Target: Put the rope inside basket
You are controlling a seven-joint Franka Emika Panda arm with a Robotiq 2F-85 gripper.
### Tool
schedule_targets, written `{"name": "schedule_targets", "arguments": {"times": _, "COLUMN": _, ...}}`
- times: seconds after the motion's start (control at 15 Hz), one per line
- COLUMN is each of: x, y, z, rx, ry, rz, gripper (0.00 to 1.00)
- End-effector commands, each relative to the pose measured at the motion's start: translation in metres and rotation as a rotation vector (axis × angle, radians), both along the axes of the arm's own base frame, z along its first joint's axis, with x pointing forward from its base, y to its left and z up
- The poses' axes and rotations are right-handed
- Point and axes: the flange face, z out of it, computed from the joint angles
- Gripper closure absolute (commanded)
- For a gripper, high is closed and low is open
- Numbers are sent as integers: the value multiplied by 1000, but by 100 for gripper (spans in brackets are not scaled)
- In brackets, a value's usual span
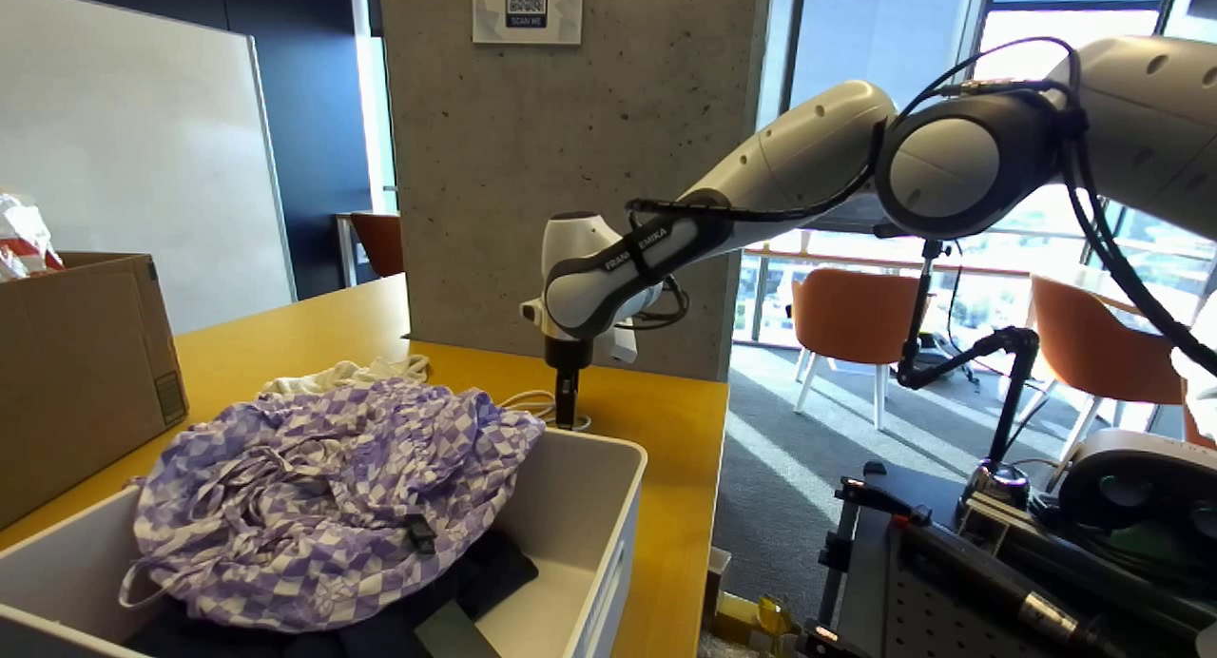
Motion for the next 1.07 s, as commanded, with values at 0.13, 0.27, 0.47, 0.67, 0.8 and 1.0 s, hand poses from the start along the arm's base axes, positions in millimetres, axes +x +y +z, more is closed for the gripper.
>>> {"name": "schedule_targets", "arguments": {"times": 0.13, "x": 5, "y": -7, "z": -6, "rx": 29, "ry": 14, "rz": 5, "gripper": 73}}
{"name": "schedule_targets", "arguments": {"times": 0.27, "x": 5, "y": -9, "z": -6, "rx": 36, "ry": 16, "rz": 0, "gripper": 85}}
{"name": "schedule_targets", "arguments": {"times": 0.47, "x": 7, "y": -18, "z": 0, "rx": 32, "ry": 7, "rz": -13, "gripper": 100}}
{"name": "schedule_targets", "arguments": {"times": 0.67, "x": 6, "y": -30, "z": 10, "rx": 17, "ry": 5, "rz": -33, "gripper": 99}}
{"name": "schedule_targets", "arguments": {"times": 0.8, "x": 5, "y": -41, "z": 27, "rx": 8, "ry": -1, "rz": -45, "gripper": 98}}
{"name": "schedule_targets", "arguments": {"times": 1.0, "x": 8, "y": -56, "z": 76, "rx": -17, "ry": -46, "rz": -75, "gripper": 98}}
